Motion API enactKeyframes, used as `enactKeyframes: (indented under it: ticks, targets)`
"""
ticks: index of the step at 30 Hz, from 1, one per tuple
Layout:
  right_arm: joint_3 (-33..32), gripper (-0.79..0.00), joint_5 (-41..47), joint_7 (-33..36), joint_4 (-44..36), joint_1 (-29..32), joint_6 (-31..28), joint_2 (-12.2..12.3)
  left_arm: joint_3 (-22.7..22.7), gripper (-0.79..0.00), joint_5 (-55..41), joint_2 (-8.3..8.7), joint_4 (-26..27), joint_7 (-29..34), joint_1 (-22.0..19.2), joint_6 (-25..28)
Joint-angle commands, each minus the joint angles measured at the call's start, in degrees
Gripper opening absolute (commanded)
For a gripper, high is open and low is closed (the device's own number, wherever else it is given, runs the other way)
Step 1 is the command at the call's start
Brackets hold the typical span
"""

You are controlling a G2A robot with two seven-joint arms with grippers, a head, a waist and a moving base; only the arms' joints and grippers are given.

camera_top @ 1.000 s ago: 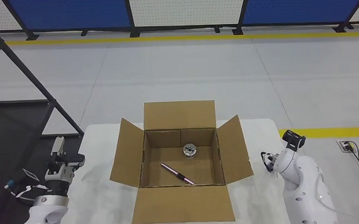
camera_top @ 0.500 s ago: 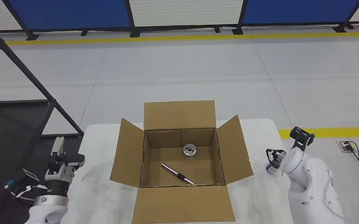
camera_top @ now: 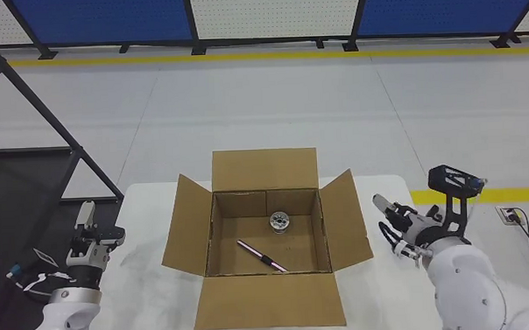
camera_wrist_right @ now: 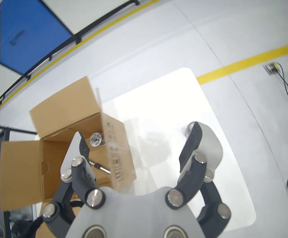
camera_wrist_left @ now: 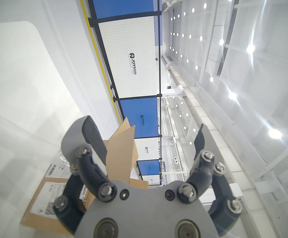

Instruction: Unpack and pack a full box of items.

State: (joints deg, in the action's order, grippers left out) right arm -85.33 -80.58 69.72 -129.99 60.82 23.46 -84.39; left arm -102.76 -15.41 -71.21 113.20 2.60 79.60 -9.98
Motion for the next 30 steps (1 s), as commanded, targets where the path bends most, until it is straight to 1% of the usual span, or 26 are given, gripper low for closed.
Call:
enactKeyframes:
  ticks: [1, 4, 8, 24, 25, 27, 30]
  targets:
    - [3.0, 0.0, -0.2, -0.2, -0.8, 0.1, -4.5, 0.1, 0.0, 0.0, 0.0, 0.0, 0.0, 0.0, 0.0, 0.0]
    - [7.5, 0.0, -0.3, 0.2, 0.0, -1.1, -8.7, 0.1, 0.0, 0.0, 0.0, 0.0, 0.0, 0.0, 0.0, 0.0]
    - [13.1, 0.0, -3.1, 1.4, 3.1, -3.8, -10.2, -0.2, 0.0, 0.0, 0.0, 0.0, 0.0, 0.0, 0.0, 0.0]
    - [13.5, 0.0, -3.6, 1.2, 3.5, -3.8, -10.4, -0.2, 0.0, 0.0, 0.0, 0.0, 0.0, 0.0, 0.0, 0.0]
    - [14.1, 0.0, -3.0, -0.8, 3.9, -3.1, -11.4, -0.2, 0.0, 0.0, 0.0, 0.0, 0.0, 0.0, 0.0, 0.0]
    - [16.3, 0.0, -1.8, -4.2, 5.2, -2.9, -15.6, -0.1, 0.1, 0.0, 0.2, 0.0, 0.0, 0.1, 0.2, 0.1]
    - [19.4, 0.0, -2.0, -4.9, 9.3, -5.2, -19.4, -0.3, 0.7, 0.0, 1.5, 0.03, 0.3, 0.8, 0.8, 0.4]
